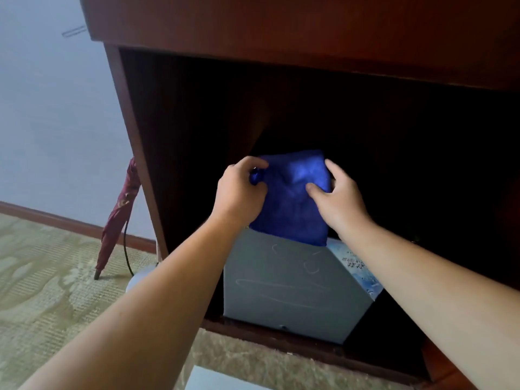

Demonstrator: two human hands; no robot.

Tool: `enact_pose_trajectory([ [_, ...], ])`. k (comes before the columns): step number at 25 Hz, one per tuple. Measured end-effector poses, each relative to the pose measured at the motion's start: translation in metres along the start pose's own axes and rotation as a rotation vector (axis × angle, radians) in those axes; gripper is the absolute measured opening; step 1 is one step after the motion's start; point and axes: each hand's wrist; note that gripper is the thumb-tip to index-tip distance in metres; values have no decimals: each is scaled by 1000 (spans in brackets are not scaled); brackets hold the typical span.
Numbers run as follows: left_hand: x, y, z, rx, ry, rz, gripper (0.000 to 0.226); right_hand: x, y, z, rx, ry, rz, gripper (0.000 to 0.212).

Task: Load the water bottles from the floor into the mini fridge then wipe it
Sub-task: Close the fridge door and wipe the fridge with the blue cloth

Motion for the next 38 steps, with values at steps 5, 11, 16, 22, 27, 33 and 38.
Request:
enact_pose_trajectory([
  [5, 20, -11, 7, 375, -25, -57, 40, 7, 0, 4, -209, -158, -44, 67],
  [11, 7, 8, 57, 578, -162, 111, 65, -4, 38, -35, -374, -106, -244, 43],
  [16, 0, 4, 86, 736, -266, -86, 76, -1, 58, -57, -375, -158, -248, 43],
  [22, -32, 54, 152, 729, -389, 67, 74, -3, 80, -92, -332, -17, -221, 39],
  [27, -6, 29, 131, 785, -311, -70, 74, -24, 90, -76, -261, 6, -290, 39],
  [33, 38, -26, 68, 841, -230, -249, 75, -11, 94, -79, -262, 23, -229, 39],
  [38, 37, -10, 99, 866, -235, -156, 70, -8, 103, -102, -259, 92, -166, 38],
])
Point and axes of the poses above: each hand's wrist, its own x-axis towards the middle knuckle, its own z-axis out of the palm, y = z × x, and after that the axes turned 2 degrees about -x, right-handed
